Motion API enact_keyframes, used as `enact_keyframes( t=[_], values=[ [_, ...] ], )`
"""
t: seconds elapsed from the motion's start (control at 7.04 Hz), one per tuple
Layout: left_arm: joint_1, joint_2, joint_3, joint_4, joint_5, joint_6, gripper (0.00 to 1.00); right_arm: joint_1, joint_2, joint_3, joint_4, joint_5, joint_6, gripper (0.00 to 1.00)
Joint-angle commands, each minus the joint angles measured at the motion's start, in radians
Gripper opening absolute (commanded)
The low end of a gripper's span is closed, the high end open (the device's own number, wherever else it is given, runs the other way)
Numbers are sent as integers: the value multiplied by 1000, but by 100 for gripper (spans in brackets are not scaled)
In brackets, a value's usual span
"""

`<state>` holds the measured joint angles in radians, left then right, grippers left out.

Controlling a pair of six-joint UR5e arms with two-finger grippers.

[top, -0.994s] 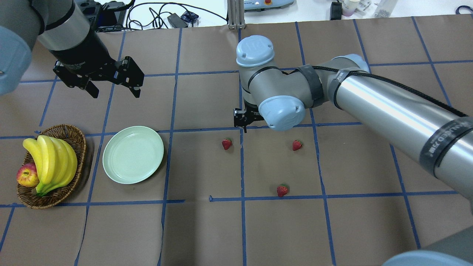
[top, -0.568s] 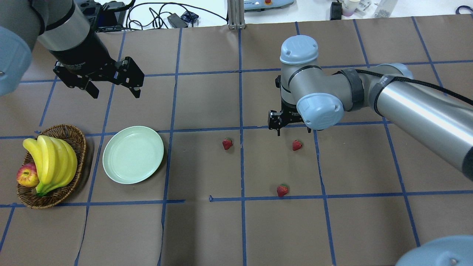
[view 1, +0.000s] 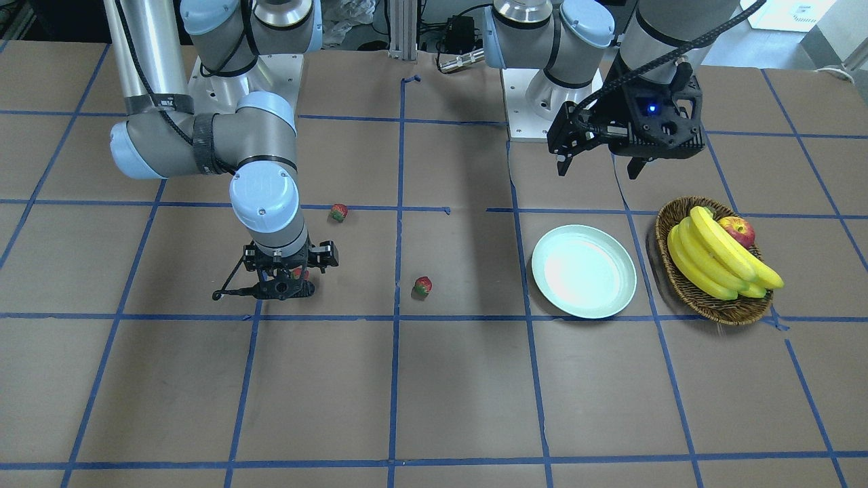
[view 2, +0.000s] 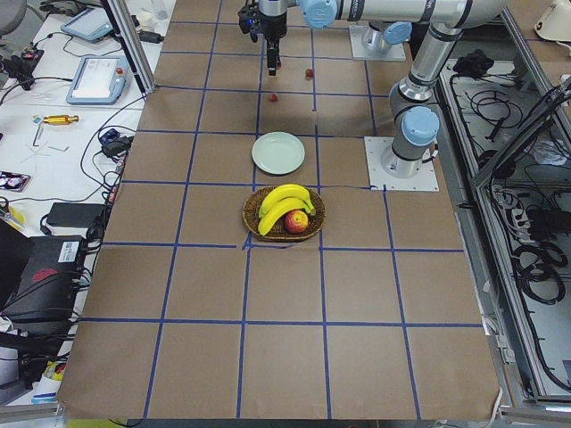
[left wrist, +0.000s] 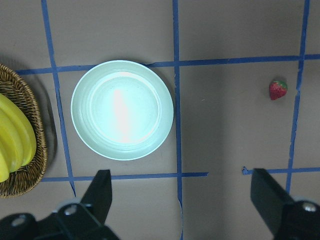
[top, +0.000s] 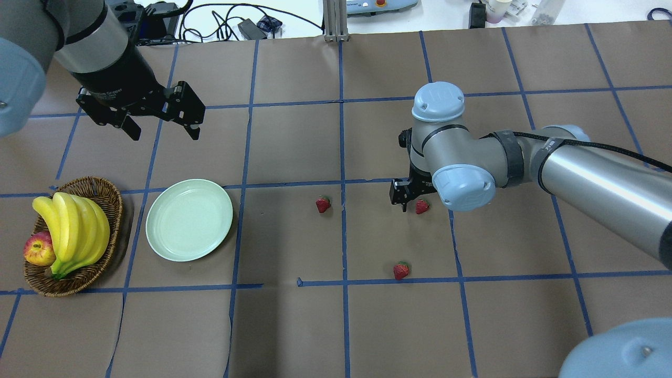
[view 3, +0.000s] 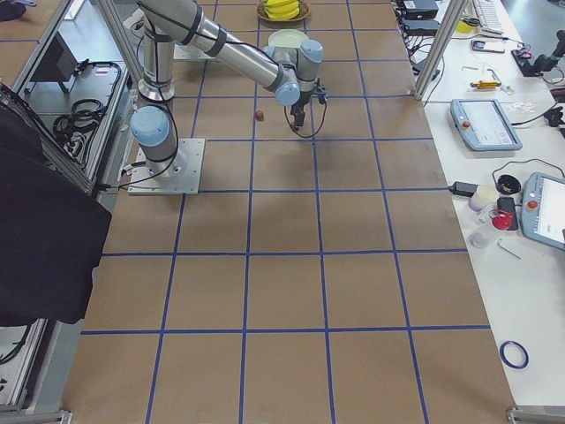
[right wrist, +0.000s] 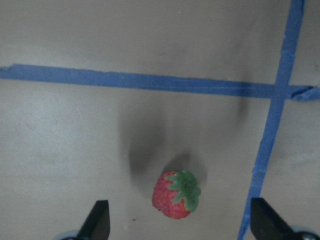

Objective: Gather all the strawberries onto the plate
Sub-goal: 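Move the right gripper to the next strawberry and grasp it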

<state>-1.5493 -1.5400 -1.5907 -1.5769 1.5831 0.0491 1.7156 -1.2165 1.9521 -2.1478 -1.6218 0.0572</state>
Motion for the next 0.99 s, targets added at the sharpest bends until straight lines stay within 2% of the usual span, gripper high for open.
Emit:
enact_keyframes(
  t=[0.0, 0.28, 0.57, 0.71, 0.85],
  values=[
    [1, 0, 0, 0, 0, 0, 100, -1, 11, 19, -33, 2, -2, 100],
    [0, 0, 0, 0, 0, 0, 100, -1, 20, 16, -53, 0, -2, 77],
    [0, 0, 0, 0, 0, 0, 100, -1, 22, 13, -53, 0, -2, 59],
    [0, 0, 0, 0, 0, 0, 100, -1, 22, 16, -53, 0, -2, 44],
    [1, 0, 0, 0, 0, 0, 100, -1, 20, 4, -53, 0, 0, 16]
  ],
)
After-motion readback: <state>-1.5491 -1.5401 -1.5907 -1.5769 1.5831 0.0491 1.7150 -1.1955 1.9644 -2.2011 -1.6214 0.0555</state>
